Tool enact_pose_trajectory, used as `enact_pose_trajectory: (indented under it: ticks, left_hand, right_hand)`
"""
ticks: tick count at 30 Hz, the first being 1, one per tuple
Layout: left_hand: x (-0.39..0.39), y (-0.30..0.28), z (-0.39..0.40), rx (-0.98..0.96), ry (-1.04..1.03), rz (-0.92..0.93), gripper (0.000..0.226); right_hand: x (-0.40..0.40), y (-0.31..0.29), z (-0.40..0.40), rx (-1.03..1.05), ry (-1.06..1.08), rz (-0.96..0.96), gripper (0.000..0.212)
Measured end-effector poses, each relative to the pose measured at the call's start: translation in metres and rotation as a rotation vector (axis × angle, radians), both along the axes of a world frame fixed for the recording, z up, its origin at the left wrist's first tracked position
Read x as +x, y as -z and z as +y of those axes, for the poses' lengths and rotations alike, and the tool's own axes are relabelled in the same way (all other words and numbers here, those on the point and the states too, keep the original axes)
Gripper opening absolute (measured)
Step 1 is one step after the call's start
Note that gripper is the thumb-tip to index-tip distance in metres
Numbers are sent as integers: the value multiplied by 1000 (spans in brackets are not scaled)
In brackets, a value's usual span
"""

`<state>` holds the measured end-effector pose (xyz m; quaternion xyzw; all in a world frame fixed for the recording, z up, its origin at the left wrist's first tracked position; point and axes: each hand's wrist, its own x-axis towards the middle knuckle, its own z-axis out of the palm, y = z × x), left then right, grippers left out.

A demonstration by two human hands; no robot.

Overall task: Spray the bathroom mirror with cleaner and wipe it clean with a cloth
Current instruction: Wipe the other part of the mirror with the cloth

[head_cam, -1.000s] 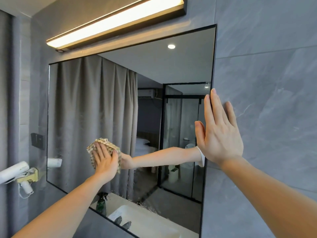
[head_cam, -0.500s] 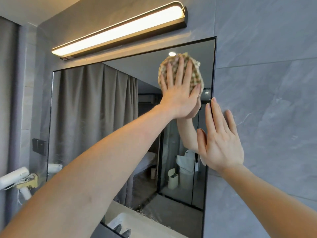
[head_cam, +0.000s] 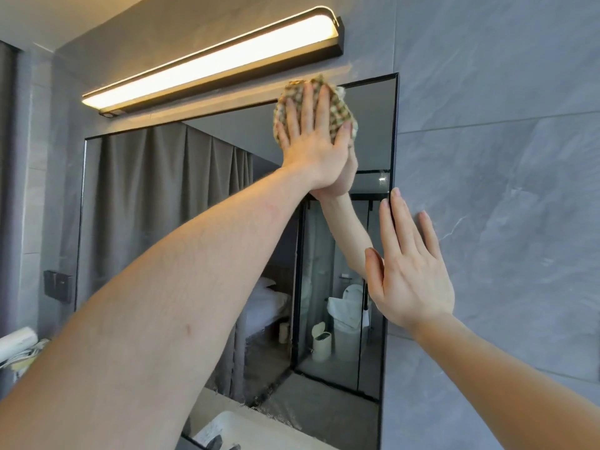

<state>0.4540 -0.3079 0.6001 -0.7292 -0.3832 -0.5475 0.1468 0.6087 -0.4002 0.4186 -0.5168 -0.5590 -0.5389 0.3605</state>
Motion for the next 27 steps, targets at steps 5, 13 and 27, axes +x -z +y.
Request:
enact_pose_trajectory:
  ticks: [5,13,27]
  left_hand:
    - [-64,16,47,-267,-84,-229,72]
    - [-165,138,126,-722,-151,-496,76]
    - [-93,58,61,-395,-6,-186,83]
  right_hand:
    - [0,0,-1,-7,4,4,70]
    - [0,0,2,-13,6,-3,71]
    - [-1,0,1,1,-13,2,72]
